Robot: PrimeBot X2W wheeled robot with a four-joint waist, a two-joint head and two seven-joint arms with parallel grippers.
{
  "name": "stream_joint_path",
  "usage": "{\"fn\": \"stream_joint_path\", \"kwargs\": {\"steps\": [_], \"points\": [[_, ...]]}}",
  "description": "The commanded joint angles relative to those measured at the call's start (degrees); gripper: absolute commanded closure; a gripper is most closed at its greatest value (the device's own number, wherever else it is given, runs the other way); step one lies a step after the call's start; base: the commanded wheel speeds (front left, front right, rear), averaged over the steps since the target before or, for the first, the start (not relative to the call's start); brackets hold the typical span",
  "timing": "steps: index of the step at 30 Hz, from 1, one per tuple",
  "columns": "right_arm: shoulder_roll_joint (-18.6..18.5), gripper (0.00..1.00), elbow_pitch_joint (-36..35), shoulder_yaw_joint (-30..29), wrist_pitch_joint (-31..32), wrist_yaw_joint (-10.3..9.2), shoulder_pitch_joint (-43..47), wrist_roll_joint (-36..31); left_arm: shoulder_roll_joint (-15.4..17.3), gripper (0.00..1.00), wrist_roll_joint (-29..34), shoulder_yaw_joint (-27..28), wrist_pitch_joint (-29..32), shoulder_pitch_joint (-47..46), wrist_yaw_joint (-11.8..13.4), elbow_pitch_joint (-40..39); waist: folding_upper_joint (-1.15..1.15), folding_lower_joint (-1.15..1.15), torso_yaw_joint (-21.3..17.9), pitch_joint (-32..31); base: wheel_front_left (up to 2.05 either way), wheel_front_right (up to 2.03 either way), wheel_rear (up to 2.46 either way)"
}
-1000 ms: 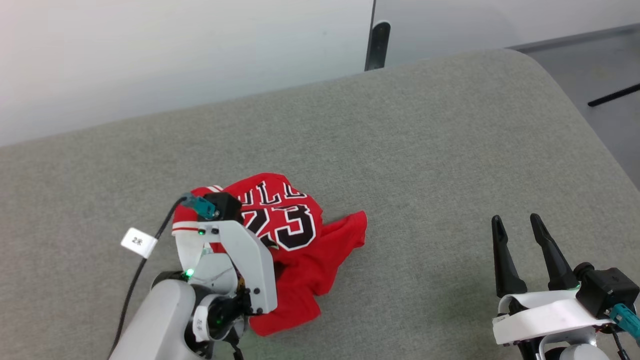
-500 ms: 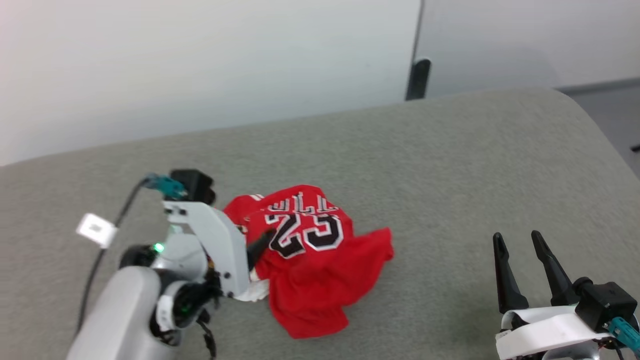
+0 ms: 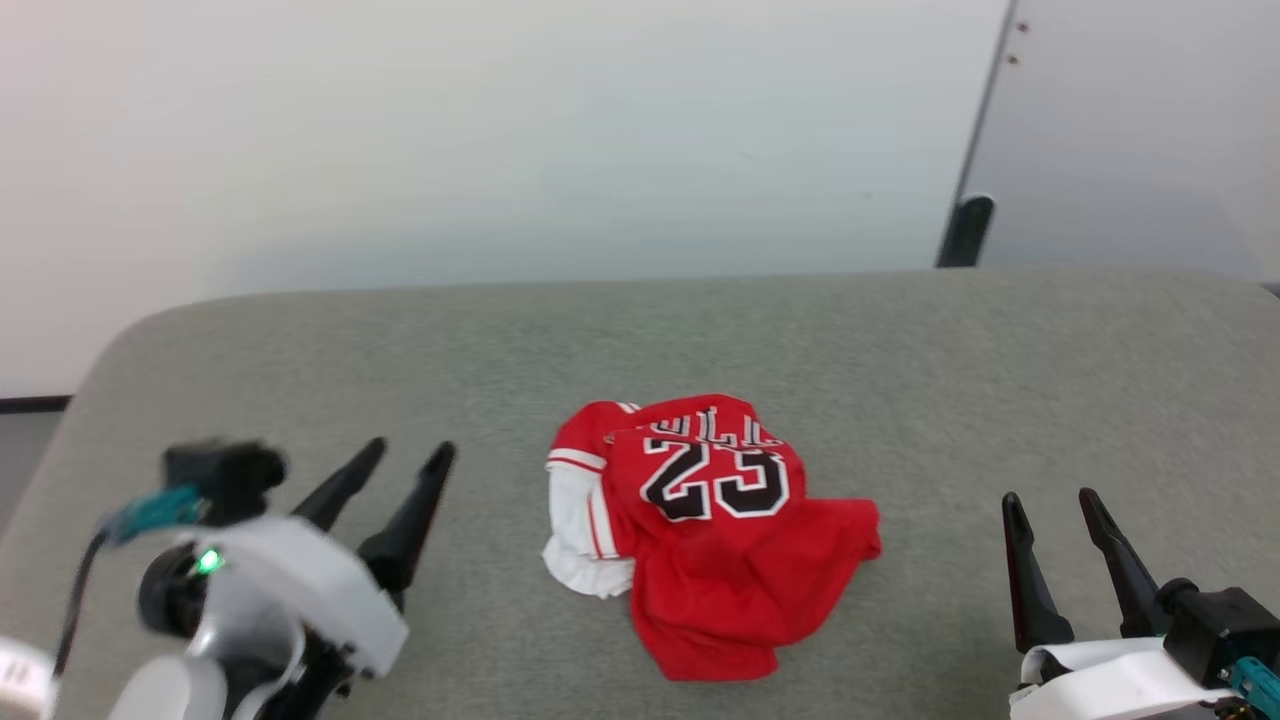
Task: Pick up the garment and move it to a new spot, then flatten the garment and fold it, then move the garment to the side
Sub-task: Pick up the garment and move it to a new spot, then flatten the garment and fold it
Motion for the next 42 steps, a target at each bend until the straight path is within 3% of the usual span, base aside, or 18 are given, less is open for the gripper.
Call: {"fn": "stream_joint_path", "kwargs": {"steps": [1, 10, 19, 29, 42], "points": [[-0.18, 0.0, 0.17, -0.29, -0.04, -0.06, 0.81, -0.58, -0.06, 0.0, 0.74, 0.63, -2.37, 1.56, -0.45, -0.01, 0.0, 0.0, 2.45, -1.77, 0.0, 0.0, 0.0], [0.08, 0.0, 0.46, -1.54, -0.04, -0.06, 2.65, -0.9, 0.28, 0.0, 3.29, 6.52, -20.6, 11.22, -2.05, 2.22, 0.0, 0.0, 5.56, -3.53, 0.0, 0.0, 0.0], [0.69, 0.0, 0.83, -1.91, -0.04, -0.06, 4.29, -1.24, -0.5, 0.0, 7.17, 7.74, -31.68, 16.93, -2.42, 6.78, 0.0, 0.0, 7.66, -4.16, 0.0, 0.0, 0.0], [0.66, 0.0, 1.3, -0.82, -0.04, -0.06, 3.26, -1.54, -0.86, 0.0, 7.31, 7.91, -33.7, 16.92, -3.28, 9.0, 0.0, 0.0, 7.28, -4.21, 0.0, 0.0, 0.0], [0.48, 0.0, 0.77, -2.54, -0.04, -0.06, 3.09, -1.69, -1.86, 0.0, 6.62, 6.84, -33.24, 16.0, -2.6, 8.63, 0.0, 0.0, 1.92, -2.66, 0.0, 0.0, 0.0]]}}
